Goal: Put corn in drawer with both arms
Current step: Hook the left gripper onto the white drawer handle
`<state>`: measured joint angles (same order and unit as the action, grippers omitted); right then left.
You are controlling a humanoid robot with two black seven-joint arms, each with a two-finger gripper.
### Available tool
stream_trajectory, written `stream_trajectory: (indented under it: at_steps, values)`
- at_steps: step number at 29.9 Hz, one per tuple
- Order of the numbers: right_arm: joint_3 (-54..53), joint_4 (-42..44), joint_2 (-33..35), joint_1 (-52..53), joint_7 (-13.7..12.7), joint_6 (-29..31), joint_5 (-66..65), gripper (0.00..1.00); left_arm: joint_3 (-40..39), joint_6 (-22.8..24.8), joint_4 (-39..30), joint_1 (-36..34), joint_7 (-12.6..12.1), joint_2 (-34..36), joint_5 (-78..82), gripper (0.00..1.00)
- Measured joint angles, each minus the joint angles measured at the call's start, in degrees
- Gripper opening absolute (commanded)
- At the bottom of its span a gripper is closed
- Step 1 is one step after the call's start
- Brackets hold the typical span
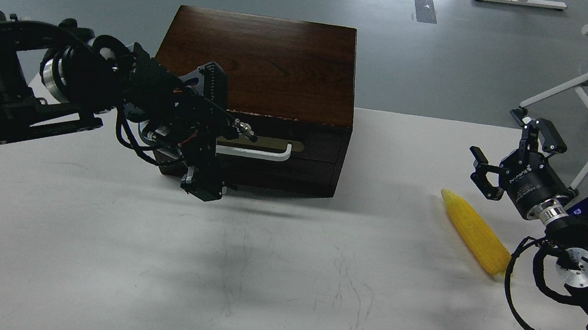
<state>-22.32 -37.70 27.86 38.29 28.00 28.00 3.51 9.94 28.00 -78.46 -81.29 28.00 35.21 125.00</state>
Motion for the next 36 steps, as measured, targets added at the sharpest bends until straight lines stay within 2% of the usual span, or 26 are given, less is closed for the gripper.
stream_trajectory:
  at_steps: [36]
  values:
    - [0.0, 0.0, 0.2, -0.6, 0.0, 0.0, 0.0, 1.0, 1.8, 0.0, 2.1, 0.4, 0.0, -2.8, 0.0, 0.98]
